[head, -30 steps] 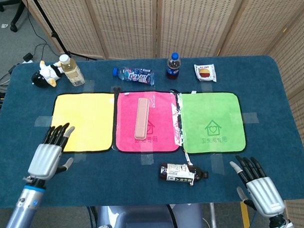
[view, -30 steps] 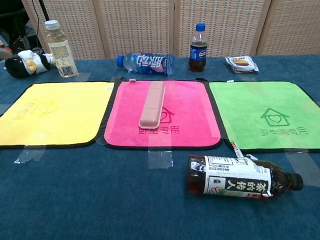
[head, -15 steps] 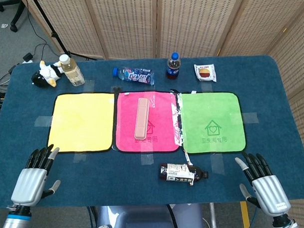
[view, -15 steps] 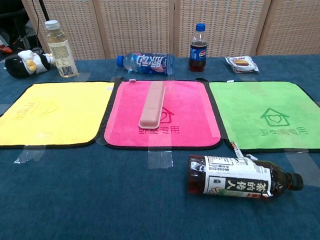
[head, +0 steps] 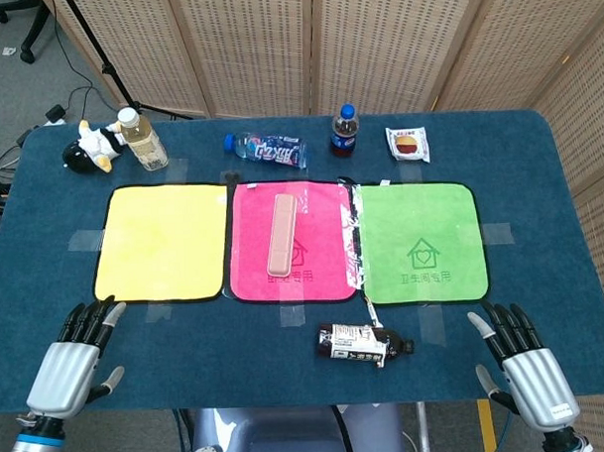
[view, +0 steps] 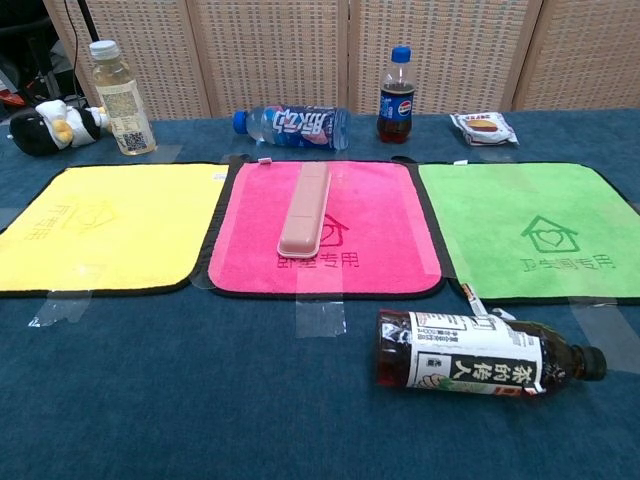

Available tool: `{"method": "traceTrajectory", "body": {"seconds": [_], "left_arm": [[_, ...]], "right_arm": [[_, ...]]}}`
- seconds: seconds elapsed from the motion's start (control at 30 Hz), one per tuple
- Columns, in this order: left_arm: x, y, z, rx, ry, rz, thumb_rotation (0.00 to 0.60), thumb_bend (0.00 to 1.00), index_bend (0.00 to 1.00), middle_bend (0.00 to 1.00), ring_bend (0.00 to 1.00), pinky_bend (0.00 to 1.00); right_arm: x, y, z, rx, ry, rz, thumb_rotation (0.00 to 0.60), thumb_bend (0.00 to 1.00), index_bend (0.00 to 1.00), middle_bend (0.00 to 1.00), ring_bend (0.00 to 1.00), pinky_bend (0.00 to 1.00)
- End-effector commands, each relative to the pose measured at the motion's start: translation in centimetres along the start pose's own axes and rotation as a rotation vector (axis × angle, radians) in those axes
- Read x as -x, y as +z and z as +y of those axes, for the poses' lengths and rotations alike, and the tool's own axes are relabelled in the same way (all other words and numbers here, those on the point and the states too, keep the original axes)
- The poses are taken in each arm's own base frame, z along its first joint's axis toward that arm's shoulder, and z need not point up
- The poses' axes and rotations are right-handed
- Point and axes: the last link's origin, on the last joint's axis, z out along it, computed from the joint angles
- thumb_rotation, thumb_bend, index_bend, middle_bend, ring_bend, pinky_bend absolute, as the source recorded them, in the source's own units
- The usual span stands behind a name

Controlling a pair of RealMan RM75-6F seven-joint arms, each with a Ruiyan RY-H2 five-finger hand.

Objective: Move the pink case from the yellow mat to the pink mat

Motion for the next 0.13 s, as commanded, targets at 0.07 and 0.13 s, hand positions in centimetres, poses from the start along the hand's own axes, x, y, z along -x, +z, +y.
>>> {"method": "traceTrajectory", "body": {"seconds": [0.07,0.13], "left_arm": [[0.2,0.18,-0.2,-0.007,-0.001,-0.01,0.6,0.26,0.0,0.0,0.0,0.02],[0.14,0.32,-0.27,-0.01,-0.003,-0.005,0.6,0.26,0.0,0.0,0.0,0.02]], "right_arm": [[0.14,0.08,-0.06,-0.003,-0.007,-0.01,0.6,0.47,0.08,0.0,0.0,0.0],[0.21,0.11,-0.05,-0.001,-0.01,-0.014,0.6,0.47,0.08,0.0,0.0,0.0]]}}
